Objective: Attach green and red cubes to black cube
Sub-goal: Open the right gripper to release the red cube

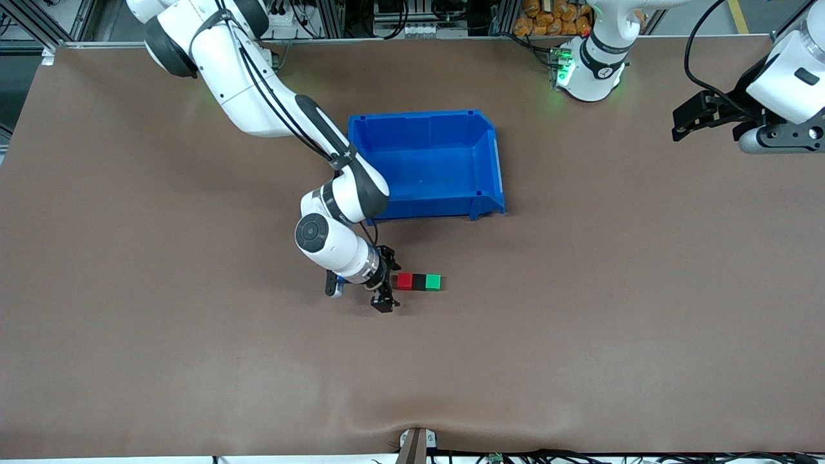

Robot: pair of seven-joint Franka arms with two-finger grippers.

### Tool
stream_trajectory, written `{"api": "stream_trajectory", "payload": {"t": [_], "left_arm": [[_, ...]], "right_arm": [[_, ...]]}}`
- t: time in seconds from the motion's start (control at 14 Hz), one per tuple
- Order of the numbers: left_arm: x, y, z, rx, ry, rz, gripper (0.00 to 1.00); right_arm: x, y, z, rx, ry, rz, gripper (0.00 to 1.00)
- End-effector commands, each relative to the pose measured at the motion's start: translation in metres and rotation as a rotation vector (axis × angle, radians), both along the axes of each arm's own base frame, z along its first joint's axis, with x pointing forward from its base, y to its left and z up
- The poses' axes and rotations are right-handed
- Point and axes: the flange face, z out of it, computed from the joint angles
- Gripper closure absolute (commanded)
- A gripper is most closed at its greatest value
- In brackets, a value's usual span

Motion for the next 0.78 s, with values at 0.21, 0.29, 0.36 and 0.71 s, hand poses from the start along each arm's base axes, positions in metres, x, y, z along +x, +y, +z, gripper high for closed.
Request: {"api": "stream_trajectory", "payload": {"t": [0.21, 0.29, 0.36, 0.71], "left_arm": [[-0.002, 0.007, 0.008, -0.012, -0.015, -0.003, 0.00], [-0.001, 0.006, 0.009, -0.017, -0.025, -0.003, 0.00], [-0.001, 0.006, 0.009, -0.017, -0.027, -0.004, 0.00], [-0.001, 0.007, 0.011, -0.012, -0.035, -0.001, 0.00]], "right_arm": [[0.004, -0.011, 0.015, -0.013, 0.047, 0.010, 0.00], [0.003, -0.011, 0.014, -0.015, 0.051, 0.011, 0.00], [0.003, -0.012, 0.015, -0.014, 0.050, 0.011, 0.00], [0.009, -0.026, 0.029, -0.020, 0.092, 0.009, 0.00]]}}
